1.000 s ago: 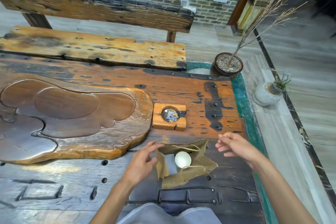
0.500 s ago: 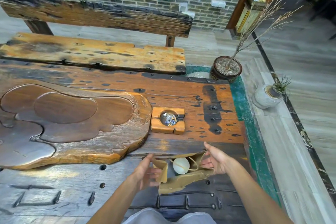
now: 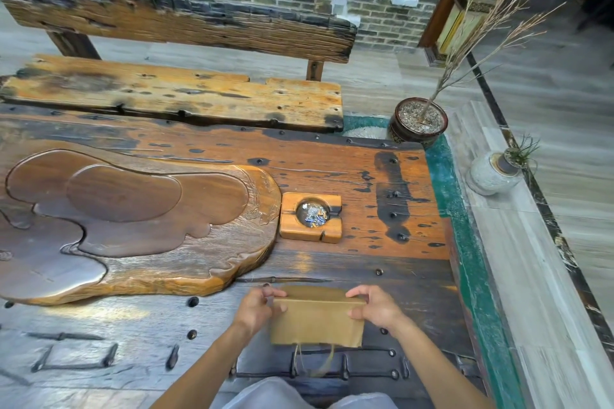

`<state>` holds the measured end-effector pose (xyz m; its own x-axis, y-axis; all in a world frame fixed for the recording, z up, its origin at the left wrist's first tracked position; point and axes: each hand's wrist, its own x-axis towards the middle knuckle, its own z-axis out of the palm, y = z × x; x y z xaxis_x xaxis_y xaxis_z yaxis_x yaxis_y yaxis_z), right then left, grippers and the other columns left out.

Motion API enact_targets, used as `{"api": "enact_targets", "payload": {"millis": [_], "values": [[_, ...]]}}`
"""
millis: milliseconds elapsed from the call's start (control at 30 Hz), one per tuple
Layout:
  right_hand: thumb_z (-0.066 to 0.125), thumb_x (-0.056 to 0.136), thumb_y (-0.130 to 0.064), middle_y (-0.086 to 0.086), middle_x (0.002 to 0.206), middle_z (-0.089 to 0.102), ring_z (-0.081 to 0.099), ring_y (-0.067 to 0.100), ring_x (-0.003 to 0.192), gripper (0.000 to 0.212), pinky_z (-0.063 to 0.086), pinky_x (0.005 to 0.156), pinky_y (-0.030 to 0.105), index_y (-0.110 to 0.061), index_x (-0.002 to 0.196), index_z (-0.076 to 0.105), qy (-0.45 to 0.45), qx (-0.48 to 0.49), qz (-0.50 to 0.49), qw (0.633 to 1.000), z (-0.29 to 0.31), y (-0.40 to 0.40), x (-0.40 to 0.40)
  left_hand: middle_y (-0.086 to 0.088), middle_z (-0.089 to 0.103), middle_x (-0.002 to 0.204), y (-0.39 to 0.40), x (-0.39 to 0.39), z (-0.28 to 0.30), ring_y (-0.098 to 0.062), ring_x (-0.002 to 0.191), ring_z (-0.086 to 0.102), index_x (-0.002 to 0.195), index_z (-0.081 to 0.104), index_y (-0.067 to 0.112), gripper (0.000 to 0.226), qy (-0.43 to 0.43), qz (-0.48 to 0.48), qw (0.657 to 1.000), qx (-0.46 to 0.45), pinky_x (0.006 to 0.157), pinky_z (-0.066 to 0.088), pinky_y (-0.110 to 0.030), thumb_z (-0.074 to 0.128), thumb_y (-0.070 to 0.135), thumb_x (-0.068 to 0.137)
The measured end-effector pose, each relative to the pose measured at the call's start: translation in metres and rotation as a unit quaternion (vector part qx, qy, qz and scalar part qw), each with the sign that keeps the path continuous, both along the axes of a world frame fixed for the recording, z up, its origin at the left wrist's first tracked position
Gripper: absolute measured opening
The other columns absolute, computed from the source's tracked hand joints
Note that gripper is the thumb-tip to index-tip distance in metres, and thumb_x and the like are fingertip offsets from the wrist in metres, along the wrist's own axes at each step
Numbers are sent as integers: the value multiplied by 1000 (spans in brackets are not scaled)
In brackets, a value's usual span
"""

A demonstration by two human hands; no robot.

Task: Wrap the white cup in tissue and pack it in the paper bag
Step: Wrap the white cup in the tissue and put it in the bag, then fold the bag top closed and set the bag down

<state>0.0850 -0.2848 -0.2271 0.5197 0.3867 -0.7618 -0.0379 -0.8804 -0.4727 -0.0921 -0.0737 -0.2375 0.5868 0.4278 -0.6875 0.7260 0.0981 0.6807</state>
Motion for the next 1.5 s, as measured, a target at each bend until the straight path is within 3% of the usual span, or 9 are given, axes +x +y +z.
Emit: {"api": "enact_targets", "payload": {"millis": [133,267,433,567,733,1100,1167,1300,1500], "values": [[72,88,-23,-1,135,54,40,17,134,38,24,115,29,-25,125,67,-127,-13,87,988,-2,3,-12,1,56,133,-1,0,-9,-17,126,50,115,72,25,31,13,-147,976,160,109,36,-27,71,17,85],[66,90,-39,-8,136,63,54,16,130,41,33,115,35,-29,129,65,-169,-16,222,960,-9,22,-21,7,68,127,-8,18,-7,-14,119,60,119,69,33,31,22,-247,953,177,102,45,-28,65,27,89],[59,90,-50,3,88,75,65,28,89,22,53,85,43,-32,100,66,-167,-6,307,937,-20,56,-27,11,75,110,-14,39,-8,-14,107,67,110,70,44,24,8,-299,922,248,89,53,-31,63,39,88],[56,92,-50,-1,108,77,66,23,106,31,47,99,36,-34,114,70,-184,9,338,923,-22,51,-14,13,75,107,-7,37,-17,-14,109,64,106,71,43,21,17,-301,909,289,82,44,-31,57,45,90],[62,93,-38,-14,135,63,55,6,129,35,39,109,22,-32,127,66,-140,45,264,953,-23,12,9,13,75,108,6,26,-22,-12,111,64,101,76,35,18,22,-243,929,278,78,39,-26,62,39,91],[81,77,-5,-3,103,78,71,14,102,30,54,93,26,-32,89,77,-46,112,-105,987,-34,-16,-5,39,68,69,5,10,-32,-8,94,69,68,72,44,34,-20,-47,995,90,79,51,-13,77,12,80],[77,79,1,-3,114,74,68,14,109,34,52,96,22,-30,93,73,-39,119,-109,986,-32,-17,-10,44,64,70,-1,6,-32,-9,97,66,79,68,43,37,-40,-27,996,81,73,46,-1,75,7,80],[76,82,-3,-10,113,71,65,3,105,34,48,97,13,-26,106,74,-78,99,-69,990,-29,-17,-11,7,76,93,-7,2,-41,-18,97,68,83,76,24,22,-42,16,998,53,84,52,-19,73,2,82],[78,81,-19,1,86,68,64,17,90,19,46,81,26,-20,65,69,-166,77,-24,983,-11,-9,1,6,71,66,2,11,-21,-9,67,60,73,74,3,11,-70,28,994,85,60,44,-12,70,3,83]]}}
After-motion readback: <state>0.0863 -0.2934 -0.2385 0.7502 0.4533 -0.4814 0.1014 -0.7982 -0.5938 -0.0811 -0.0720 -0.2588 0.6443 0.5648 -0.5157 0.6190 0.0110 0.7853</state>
